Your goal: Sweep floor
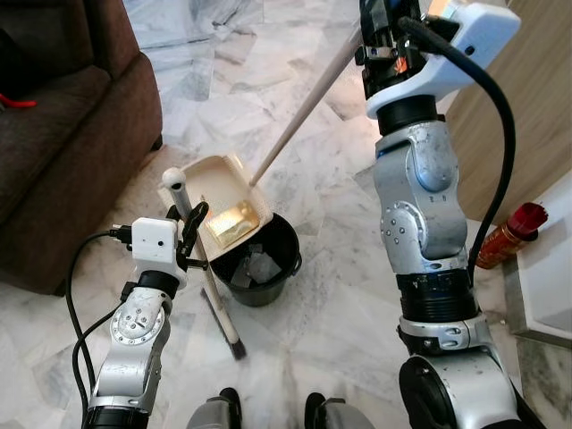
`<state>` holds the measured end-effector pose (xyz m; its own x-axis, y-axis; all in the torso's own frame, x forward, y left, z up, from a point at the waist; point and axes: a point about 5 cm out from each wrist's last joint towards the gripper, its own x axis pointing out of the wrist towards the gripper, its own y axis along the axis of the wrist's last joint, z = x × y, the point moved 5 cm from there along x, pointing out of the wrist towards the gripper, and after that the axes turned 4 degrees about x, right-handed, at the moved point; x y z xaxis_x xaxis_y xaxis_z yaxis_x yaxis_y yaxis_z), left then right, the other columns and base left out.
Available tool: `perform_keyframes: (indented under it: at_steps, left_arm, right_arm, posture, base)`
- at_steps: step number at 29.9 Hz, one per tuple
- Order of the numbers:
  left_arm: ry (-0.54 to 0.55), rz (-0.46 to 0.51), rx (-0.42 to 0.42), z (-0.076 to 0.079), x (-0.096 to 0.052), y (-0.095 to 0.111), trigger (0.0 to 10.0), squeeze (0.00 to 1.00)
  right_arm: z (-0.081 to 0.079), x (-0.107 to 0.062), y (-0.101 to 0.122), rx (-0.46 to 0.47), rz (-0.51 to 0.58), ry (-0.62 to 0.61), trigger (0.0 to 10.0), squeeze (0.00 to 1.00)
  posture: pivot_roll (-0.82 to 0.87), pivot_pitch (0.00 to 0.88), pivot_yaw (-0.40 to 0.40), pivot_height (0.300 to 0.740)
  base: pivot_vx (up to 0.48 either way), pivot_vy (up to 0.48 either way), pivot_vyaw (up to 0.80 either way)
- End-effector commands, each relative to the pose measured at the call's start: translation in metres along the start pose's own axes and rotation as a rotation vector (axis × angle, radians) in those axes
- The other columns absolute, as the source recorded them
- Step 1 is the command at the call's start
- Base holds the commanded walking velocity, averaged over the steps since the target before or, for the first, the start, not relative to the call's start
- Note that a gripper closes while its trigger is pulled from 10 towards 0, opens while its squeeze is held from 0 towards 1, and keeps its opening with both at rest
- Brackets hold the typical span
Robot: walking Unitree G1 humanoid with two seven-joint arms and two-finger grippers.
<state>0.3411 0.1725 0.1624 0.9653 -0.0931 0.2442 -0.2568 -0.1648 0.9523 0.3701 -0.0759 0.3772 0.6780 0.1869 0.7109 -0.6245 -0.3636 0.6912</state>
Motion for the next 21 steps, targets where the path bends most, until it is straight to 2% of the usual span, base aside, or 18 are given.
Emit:
perform_keyframes:
  at_steps: [1, 4, 5, 10, 15, 19, 21]
  left_arm:
    - [0.0, 0.047, 0.017, -0.001, -0.001, 0.011, 10.0, 0.0]
    - [-0.001, 0.046, 0.016, -0.001, -0.001, 0.011, 10.0, 0.0]
    - [-0.003, 0.047, 0.014, 0.0, -0.001, 0.011, 10.0, 0.0]
    - [-0.006, 0.046, 0.013, 0.0, -0.001, 0.01, 10.0, 0.0]
    - [-0.011, 0.046, 0.01, 0.001, 0.0, 0.01, 10.0, 0.0]
    - [-0.013, 0.046, 0.009, 0.001, 0.0, 0.01, 10.0, 0.0]
    - [-0.014, 0.046, 0.009, 0.002, 0.0, 0.01, 10.0, 0.0]
  right_arm:
    - [-0.015, 0.0, 0.032, -0.031, 0.143, 0.05, 10.0, 0.0]
    - [-0.024, -0.003, 0.034, -0.081, 0.161, 0.079, 10.0, 0.0]
    - [-0.032, -0.006, 0.032, -0.109, 0.161, 0.111, 10.0, 0.0]
    - [-0.044, -0.014, 0.027, -0.119, 0.151, 0.152, 10.0, 0.0]
    - [-0.065, -0.029, 0.017, -0.161, 0.133, 0.245, 10.0, 0.0]
    - [-0.068, -0.032, 0.016, -0.154, 0.133, 0.251, 10.0, 0.0]
    - [-0.073, -0.035, 0.018, -0.188, 0.153, 0.274, 10.0, 0.0]
  posture:
    - [0.01, 0.232, -0.026, 0.74]
    - [0.01, 0.233, -0.025, 0.74]
    - [0.01, 0.235, -0.025, 0.74]
    - [0.0, 0.236, -0.024, 0.74]
    - [0.0, 0.238, -0.021, 0.74]
    - [0.0, 0.238, -0.021, 0.74]
    - [0.0, 0.238, -0.021, 0.74]
  base:
    - [0.0, 0.0, 0.0]
    - [0.0, 0.0, 0.0]
    - [0.0, 0.0, 0.0]
    - [0.0, 0.0, 0.0]
    - [0.0, 0.0, 0.0]
    - [0.0, 0.0, 0.0]
    - [0.0, 0.0, 0.0]
